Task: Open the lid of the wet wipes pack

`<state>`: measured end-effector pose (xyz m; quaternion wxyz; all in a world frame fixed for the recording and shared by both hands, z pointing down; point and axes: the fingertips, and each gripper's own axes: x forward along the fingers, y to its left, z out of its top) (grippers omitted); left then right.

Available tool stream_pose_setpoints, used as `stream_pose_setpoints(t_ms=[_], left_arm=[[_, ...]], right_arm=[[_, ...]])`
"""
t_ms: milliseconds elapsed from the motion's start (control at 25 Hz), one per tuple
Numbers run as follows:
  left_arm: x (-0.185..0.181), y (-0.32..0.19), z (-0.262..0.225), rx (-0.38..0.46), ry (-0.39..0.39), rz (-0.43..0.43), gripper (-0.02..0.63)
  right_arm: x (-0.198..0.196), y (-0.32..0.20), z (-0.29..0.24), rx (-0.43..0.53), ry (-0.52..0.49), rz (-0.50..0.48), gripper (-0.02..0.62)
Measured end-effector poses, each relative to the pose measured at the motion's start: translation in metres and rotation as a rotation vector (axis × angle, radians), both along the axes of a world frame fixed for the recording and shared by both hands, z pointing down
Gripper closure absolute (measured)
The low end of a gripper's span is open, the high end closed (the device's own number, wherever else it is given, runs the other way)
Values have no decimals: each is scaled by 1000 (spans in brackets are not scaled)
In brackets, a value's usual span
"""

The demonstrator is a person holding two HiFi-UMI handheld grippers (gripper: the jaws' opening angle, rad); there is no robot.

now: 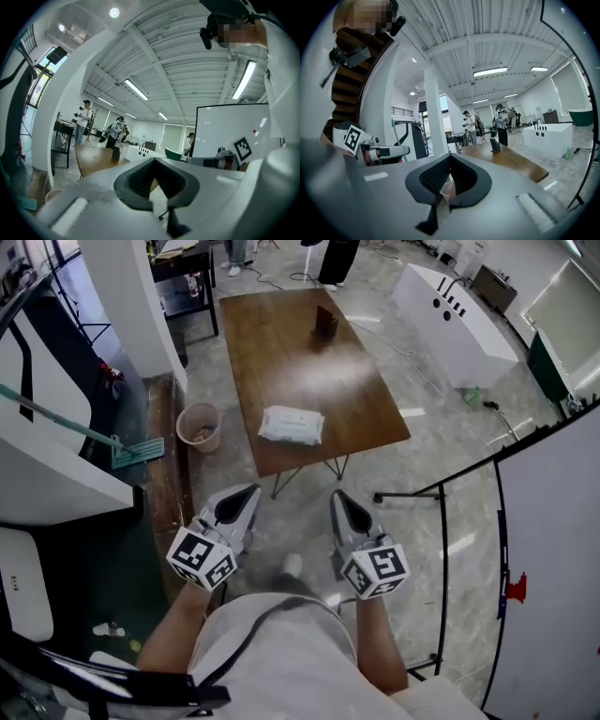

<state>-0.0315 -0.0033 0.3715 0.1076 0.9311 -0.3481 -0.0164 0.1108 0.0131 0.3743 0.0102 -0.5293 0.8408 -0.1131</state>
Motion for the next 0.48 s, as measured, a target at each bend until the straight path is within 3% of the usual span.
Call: stream_pose_setpoints(t_ms=[480], left_arm=[[56,-60,6,-7,-30,-75,600]], right_arm=[[39,-70,15,-13,7,-129,586]])
